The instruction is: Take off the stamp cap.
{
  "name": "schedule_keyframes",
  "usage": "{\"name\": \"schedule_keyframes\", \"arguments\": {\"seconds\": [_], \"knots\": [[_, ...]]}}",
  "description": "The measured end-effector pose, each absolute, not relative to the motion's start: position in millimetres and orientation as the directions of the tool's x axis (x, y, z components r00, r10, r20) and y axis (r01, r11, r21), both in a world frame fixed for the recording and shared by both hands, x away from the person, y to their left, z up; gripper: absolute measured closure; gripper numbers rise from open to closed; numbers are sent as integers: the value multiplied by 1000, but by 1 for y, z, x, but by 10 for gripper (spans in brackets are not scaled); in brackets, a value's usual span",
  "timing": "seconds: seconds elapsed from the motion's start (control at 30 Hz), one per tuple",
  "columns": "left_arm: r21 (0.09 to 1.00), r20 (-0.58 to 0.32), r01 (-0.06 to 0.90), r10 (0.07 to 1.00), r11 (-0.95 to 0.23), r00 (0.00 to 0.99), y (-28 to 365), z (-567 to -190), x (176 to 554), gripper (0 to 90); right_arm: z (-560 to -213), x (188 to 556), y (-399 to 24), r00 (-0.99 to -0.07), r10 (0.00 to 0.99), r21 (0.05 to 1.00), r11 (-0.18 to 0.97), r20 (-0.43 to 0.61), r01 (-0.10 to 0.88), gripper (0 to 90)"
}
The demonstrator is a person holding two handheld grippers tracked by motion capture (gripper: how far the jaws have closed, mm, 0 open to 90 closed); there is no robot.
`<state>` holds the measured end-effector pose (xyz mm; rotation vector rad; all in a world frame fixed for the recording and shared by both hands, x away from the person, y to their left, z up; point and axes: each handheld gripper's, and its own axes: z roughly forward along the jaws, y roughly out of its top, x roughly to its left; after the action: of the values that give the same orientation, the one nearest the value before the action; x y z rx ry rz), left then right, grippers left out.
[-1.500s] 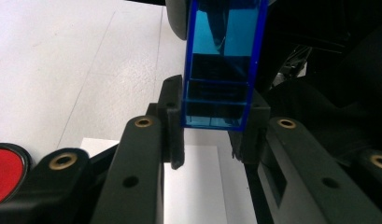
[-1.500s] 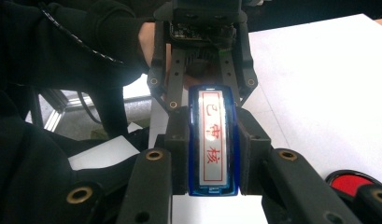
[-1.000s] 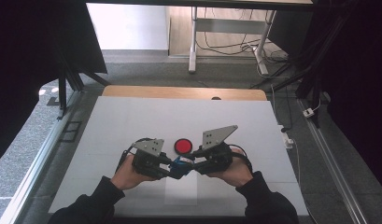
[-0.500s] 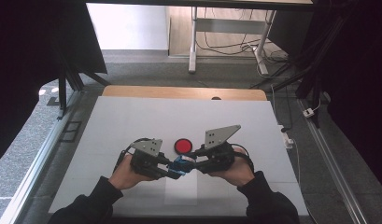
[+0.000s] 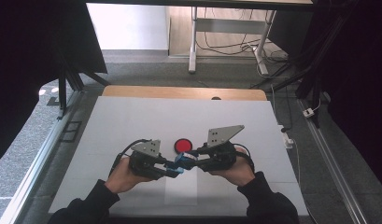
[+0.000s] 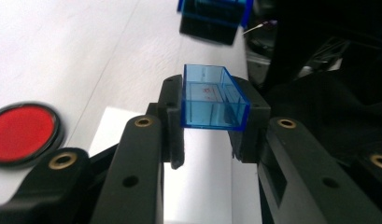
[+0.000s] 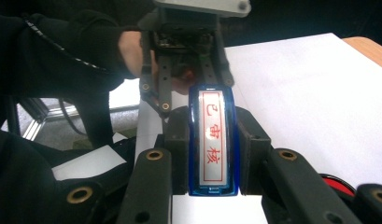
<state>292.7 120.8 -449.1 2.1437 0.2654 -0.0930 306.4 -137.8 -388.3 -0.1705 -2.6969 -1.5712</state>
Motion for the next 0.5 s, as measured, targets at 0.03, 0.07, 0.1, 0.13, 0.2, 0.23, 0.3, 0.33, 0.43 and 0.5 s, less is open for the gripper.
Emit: {"name": "schedule_keyframes", "arguments": {"seconds": [0.03, 0.07, 0.1, 0.13, 0.2, 0.23, 0.3, 0.33, 0.43, 0.5], "knots": [[812, -171, 237, 170, -534, 970, 122, -448, 291, 687, -388, 306, -138, -994, 91, 867, 488, 67, 103, 705], [805, -179, 251, 184, -537, 967, 123, -448, 290, 687, -388, 307, -139, -993, 95, 869, 484, 65, 104, 705], [801, -181, 258, 192, -540, 965, 125, -447, 289, 687, -388, 307, -139, -993, 95, 869, 484, 65, 104, 705], [799, -176, 259, 201, -542, 964, 126, -446, 288, 687, -388, 307, -139, -993, 98, 869, 483, 65, 105, 705], [794, -188, 279, 218, -541, 958, 130, -445, 286, 687, -387, 307, -141, -992, 109, 870, 479, 69, 113, 705], [795, -192, 288, 229, -534, 954, 131, -444, 285, 687, -387, 307, -141, -992, 109, 870, 479, 69, 113, 705], [796, -191, 300, 252, -526, 949, 135, -442, 283, 687, -387, 307, -141, -991, 112, 872, 476, 70, 116, 705], [794, -189, 304, 261, -526, 947, 137, -442, 282, 687, -387, 308, -142, -991, 115, 872, 475, 71, 118, 705], [788, -170, 312, 299, -531, 939, 143, -441, 278, 687, -387, 309, -142, -990, 119, 872, 474, 73, 122, 705], [783, -175, 324, 311, -532, 934, 147, -440, 276, 688, -388, 309, -143, -989, 122, 872, 474, 77, 127, 705]]}}
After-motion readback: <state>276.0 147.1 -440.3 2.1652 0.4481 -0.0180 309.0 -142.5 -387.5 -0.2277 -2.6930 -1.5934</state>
